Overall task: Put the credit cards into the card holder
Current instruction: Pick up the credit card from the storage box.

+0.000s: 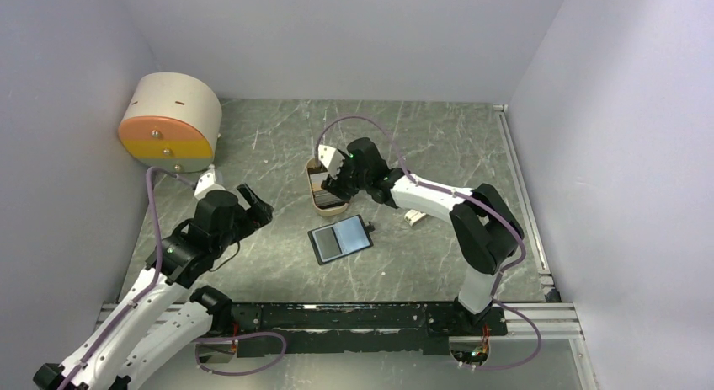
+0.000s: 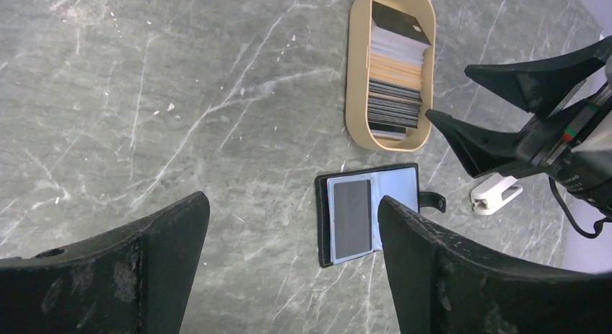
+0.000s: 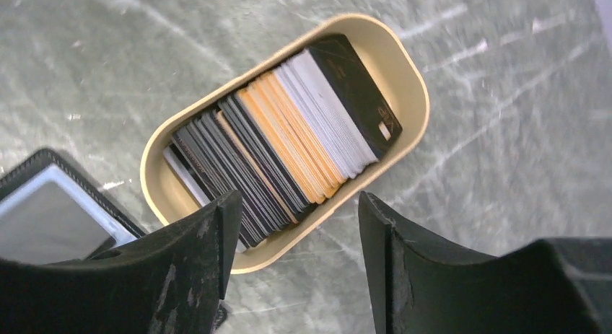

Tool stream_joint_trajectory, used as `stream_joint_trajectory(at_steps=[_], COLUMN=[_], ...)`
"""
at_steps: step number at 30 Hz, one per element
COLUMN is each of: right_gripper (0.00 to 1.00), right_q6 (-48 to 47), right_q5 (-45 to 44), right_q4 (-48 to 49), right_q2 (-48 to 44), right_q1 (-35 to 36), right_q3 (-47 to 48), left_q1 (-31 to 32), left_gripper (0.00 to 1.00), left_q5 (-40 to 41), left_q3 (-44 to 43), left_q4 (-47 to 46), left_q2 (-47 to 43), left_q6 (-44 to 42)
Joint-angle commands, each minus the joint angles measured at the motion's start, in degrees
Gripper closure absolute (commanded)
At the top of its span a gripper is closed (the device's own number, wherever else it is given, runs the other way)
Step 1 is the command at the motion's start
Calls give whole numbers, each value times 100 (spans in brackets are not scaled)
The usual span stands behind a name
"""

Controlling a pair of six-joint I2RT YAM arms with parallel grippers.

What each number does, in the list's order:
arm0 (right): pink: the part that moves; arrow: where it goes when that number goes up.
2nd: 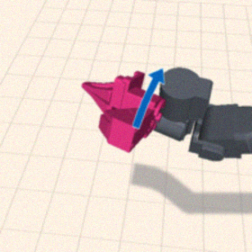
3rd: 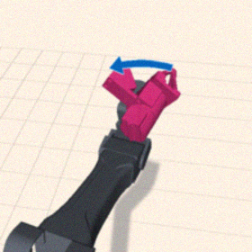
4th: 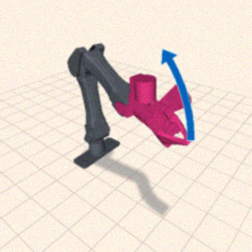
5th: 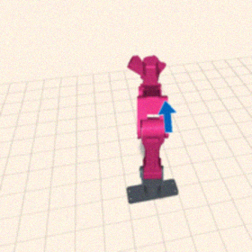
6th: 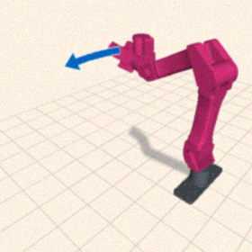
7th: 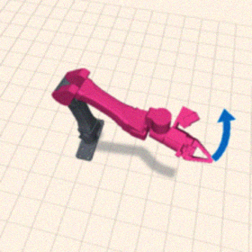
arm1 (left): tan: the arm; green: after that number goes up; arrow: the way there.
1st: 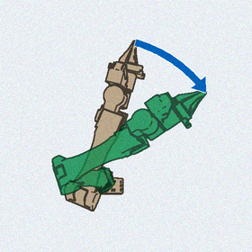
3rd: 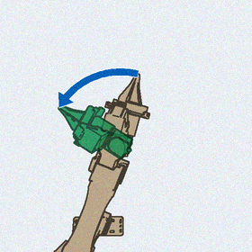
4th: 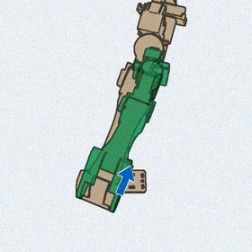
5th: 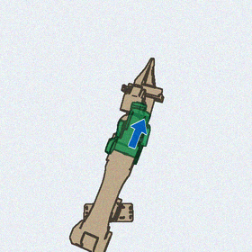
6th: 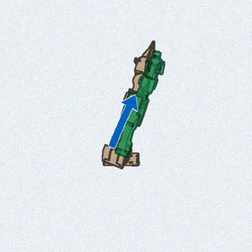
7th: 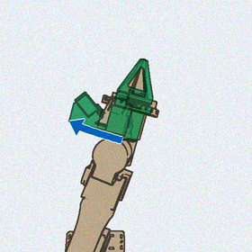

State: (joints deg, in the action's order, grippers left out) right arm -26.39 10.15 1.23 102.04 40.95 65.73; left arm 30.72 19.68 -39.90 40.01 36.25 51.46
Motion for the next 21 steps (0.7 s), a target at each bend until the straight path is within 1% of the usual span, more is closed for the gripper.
stream_joint_trajectory(at_steps=[1, 3, 5, 8, 10, 12, 15, 17, 18, 20, 21], right_gripper=[35, 34, 33, 33, 32, 32, 32, 33, 33, 33, 33], right_q6=[-2128, -2671, -3091, -3561, -3753, -3850, -3316, -2948, -2857, -2815, -2819], right_q5=[1134, 1310, 1457, 1595, 1598, 1545, 1399, 1477, 1488, 1494, 1497], right_q4=[191, -37, -458, -1188, -1395, -1373, -588, -310, -263, -168, -112], right_q2=[-96, -76, 31, 259, 344, 373, 280, 196, 174, 144, 139], right_q1=[-66, -67, -69, -67, -68, -56, -141, -218, -220, -228, -225], right_q3=[-85, -71, 137, 534, 661, 662, 429, 367, 354, 272, 220], left_q1=[32, 22, -1, -60, -130, -253, -659, -1179, -1463, -1942, -2064], left_gripper=[9, 9, 8, 8, 10, 14, 19, 25, 30, 40, 45], left_q5=[-300, -374, -528, -852, -1114, -1428, -1984, -2588, -2965, -3610, -3796], left_q3=[81, 151, 239, 394, 500, 602, 711, 729, 723, 604, 436], left_q4=[-353, -421, -534, -741, -939, -1165, -1566, -1961, -2215, -2806, -3054], left_q2=[95, 130, 157, 255, 365, 524, 935, 1317, 1552, 2178, 2518], left_q6=[88, 115, 154, 258, 312, 309, 210, 85, 42, 22, -9])
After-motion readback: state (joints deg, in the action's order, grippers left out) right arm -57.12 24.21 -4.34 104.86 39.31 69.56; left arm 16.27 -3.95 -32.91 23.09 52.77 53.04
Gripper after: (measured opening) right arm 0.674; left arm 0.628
